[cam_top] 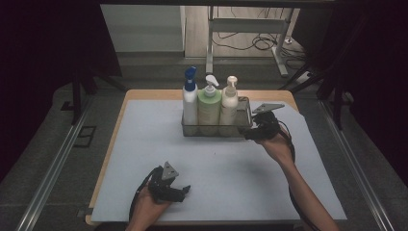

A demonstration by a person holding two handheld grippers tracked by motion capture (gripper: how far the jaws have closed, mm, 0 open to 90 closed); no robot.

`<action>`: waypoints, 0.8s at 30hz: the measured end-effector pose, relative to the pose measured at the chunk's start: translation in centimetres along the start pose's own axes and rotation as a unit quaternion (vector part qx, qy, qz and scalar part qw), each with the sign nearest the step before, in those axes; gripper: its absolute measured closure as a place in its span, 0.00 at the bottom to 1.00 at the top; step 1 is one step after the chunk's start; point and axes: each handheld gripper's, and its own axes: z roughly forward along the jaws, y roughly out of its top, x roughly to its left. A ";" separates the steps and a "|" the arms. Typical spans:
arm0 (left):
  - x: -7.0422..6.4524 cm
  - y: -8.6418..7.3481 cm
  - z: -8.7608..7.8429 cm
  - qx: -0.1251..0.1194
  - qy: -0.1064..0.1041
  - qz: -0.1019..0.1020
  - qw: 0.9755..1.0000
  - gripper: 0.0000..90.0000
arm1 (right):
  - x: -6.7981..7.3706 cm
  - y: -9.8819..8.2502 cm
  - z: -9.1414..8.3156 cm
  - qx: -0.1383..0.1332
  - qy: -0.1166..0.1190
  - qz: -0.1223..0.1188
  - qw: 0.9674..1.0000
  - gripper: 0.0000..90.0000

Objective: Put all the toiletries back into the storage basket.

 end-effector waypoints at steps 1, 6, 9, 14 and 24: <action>0.0 0.0 0.0 0.000 0.000 0.000 1.000 0.14 | 0.1 -0.1 -0.2 0.000 -0.002 -0.001 1.000 0.22; 0.0 0.0 0.0 0.000 0.000 0.000 1.000 0.14 | 0.6 -0.5 -1.3 -0.001 0.002 -0.009 1.000 0.19; 0.0 0.0 0.0 0.000 0.000 0.000 1.000 0.14 | 0.8 -0.7 -1.9 -0.001 0.004 -0.012 1.000 0.17; 0.0 0.0 0.0 -0.003 0.000 -0.003 1.000 0.14 | 1.2 -1.2 -2.9 0.001 0.005 -0.017 1.000 0.15; 0.0 0.0 0.0 -0.003 0.001 -0.002 1.000 0.14 | 1.6 -2.4 -4.6 0.001 0.005 -0.023 1.000 0.11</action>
